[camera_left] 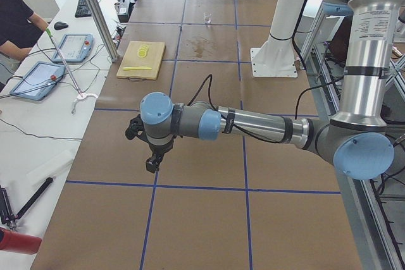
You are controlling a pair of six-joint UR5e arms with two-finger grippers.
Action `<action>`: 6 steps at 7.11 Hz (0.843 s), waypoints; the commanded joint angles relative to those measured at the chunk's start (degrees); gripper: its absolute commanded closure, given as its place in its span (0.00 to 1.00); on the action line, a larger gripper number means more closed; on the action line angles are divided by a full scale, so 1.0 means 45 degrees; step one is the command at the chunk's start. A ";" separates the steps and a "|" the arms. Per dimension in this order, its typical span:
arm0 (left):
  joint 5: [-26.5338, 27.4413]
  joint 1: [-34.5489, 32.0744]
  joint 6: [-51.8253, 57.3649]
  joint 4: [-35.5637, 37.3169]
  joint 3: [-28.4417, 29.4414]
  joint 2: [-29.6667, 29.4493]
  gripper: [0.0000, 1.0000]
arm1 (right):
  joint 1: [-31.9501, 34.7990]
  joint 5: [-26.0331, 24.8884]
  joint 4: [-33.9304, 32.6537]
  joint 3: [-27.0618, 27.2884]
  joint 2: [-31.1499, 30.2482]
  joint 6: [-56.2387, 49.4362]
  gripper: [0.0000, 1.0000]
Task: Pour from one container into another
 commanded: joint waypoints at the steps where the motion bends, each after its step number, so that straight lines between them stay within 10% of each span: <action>1: 0.0027 -0.0062 -0.0055 -0.0107 0.0430 0.0196 0.00 | 0.0216 -0.0412 0.0148 -0.0059 -0.0658 0.0015 0.00; 6: 0.0066 -0.0023 -0.1637 -0.0107 0.0508 0.0197 0.00 | 0.0138 -0.2838 0.1066 -0.0586 -0.0158 0.1868 0.00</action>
